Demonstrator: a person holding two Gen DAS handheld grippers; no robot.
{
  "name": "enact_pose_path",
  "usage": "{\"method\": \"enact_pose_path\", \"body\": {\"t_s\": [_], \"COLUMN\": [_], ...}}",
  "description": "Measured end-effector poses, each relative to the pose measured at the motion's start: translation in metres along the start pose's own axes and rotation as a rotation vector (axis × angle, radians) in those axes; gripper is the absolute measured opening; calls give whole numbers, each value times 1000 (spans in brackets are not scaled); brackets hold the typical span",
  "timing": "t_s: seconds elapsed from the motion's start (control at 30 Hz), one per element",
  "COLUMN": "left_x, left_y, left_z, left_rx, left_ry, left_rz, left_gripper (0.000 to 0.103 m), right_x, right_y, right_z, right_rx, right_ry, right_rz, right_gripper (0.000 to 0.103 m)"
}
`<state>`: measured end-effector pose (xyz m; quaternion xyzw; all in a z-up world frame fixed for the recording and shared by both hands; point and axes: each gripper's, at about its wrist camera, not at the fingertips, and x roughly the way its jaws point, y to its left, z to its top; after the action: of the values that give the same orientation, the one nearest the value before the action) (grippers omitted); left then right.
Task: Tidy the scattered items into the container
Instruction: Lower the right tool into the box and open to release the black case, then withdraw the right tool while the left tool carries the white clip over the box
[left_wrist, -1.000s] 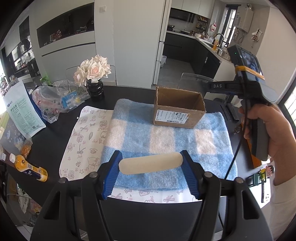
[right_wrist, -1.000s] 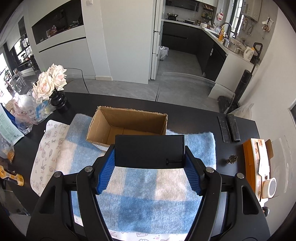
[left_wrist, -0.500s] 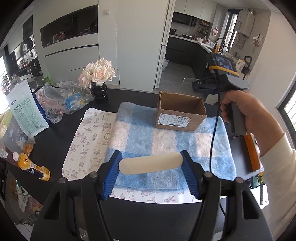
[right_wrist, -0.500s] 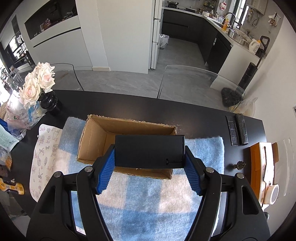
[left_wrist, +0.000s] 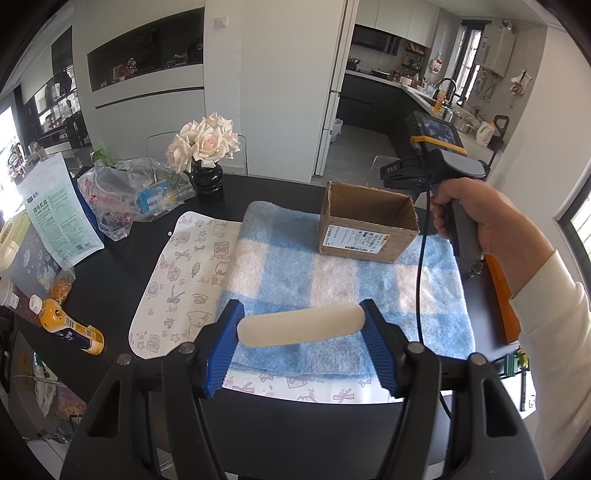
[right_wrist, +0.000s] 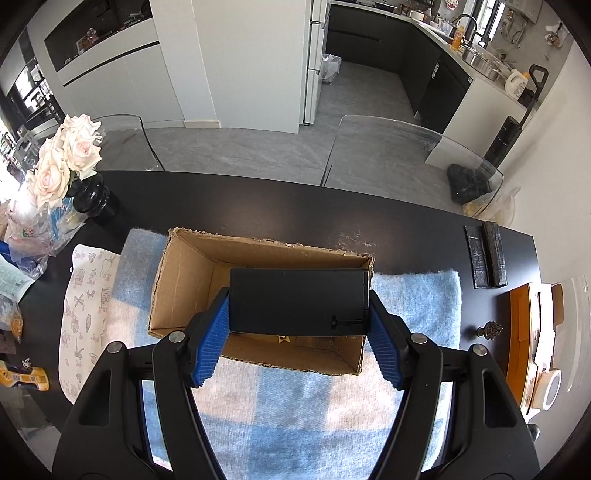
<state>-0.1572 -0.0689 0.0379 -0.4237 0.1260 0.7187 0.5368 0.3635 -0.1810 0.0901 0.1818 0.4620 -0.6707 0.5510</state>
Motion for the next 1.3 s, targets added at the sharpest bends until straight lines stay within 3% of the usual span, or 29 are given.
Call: {"method": "enact_pose_path", "body": {"t_s": [0.77, 0.9, 1.3], "left_x": [5, 9, 17], "left_y": [1, 2, -4], "left_z": [0, 2, 21], "left_rx": [-4, -8, 15], "left_ry": [1, 9, -1], "left_rz": [11, 4, -4], "left_gripper": [63, 63, 63], "right_x": [-4, -4, -21], "right_y": [-2, -4, -19], "right_z": [5, 6, -14], "right_rx": [16, 20, 19], "right_ry": [-11, -8, -15], "right_rz": [28, 23, 56], "right_gripper": [71, 88, 89]}}
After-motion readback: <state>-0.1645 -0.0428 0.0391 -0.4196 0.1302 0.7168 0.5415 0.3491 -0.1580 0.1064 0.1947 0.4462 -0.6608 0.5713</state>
